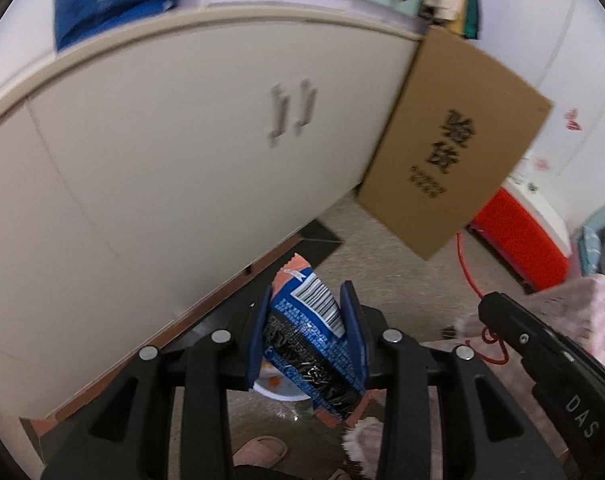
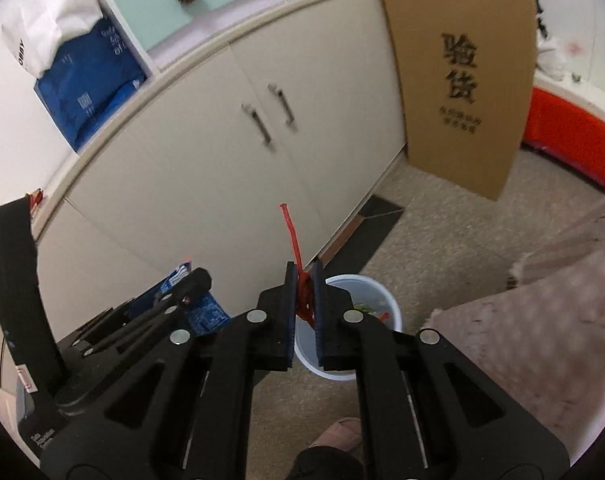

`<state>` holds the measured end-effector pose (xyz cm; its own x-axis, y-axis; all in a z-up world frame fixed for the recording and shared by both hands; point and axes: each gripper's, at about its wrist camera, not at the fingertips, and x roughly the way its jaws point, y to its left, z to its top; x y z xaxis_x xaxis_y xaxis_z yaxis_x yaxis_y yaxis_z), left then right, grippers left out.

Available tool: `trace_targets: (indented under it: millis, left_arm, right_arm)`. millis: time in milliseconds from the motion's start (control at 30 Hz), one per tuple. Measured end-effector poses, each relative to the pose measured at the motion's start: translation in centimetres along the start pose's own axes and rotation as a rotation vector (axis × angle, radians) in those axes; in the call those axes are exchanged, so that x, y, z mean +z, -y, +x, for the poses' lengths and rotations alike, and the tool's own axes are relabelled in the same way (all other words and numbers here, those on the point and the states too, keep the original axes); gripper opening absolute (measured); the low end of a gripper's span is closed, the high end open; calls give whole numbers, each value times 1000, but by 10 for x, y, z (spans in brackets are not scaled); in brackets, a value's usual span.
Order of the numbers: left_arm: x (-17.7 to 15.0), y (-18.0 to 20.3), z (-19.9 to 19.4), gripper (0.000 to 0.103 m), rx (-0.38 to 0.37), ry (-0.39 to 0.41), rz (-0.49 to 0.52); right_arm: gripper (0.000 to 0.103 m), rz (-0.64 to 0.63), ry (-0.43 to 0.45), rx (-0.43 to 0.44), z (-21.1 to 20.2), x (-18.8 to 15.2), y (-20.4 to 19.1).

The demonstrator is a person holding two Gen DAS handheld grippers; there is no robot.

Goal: Collect trash
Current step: 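Carry the snack bag and red string over the wastebasket and open both tools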

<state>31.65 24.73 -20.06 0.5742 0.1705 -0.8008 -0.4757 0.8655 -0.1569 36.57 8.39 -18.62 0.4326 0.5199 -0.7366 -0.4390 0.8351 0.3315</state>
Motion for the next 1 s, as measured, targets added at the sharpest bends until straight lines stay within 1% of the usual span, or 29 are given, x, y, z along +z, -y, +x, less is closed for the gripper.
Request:
trace_targets:
  millis: [33, 67, 100, 133, 167, 300, 400, 500, 567, 700, 900, 1000]
  left_arm:
    - [0, -7, 8, 34, 18, -10, -10]
    - [0, -12, 13, 34, 28, -17, -16]
    - [0, -17, 19, 34, 37, -26, -22]
    - [0, -20, 25, 34, 45, -34, -26]
    - [0, -24, 31, 34, 53, -47, -29]
    - [-4, -26, 43, 34, 60, -67, -27]
    - [-5, -24, 46, 34, 57, -75, -26]
    - [-4, -16, 49, 34, 49, -82, -22]
    - [-5, -13, 48, 35, 45, -80, -15]
    - [-5, -8, 44, 35, 37, -75, -7]
    - [-2, -1, 38, 35, 34, -61, 6]
    - [-1, 3, 34, 36, 27, -46, 9]
  right_arm:
    - [10, 1, -14, -2, 12, 1, -2]
    - [18, 2, -23, 0, 21, 1, -3]
    - [38, 2, -26, -3, 30, 1, -4]
    - [51, 1, -21, -23, 35, 0, -4]
    - [62, 0, -15, -32, 35, -2, -2]
    - [62, 20, -28, -33, 39, -8, 4]
    - [62, 15, -20, -77, 34, -10, 8]
    - [63, 16, -10, -100, 28, -12, 12]
    - [65, 8, -1, -126, 24, -13, 13]
    - [65, 10, 20, -151, 16, -14, 15]
    - [66, 17, 80, -181, 0, -15, 19]
    - [68, 35, 93, -191, -6, -13, 22]
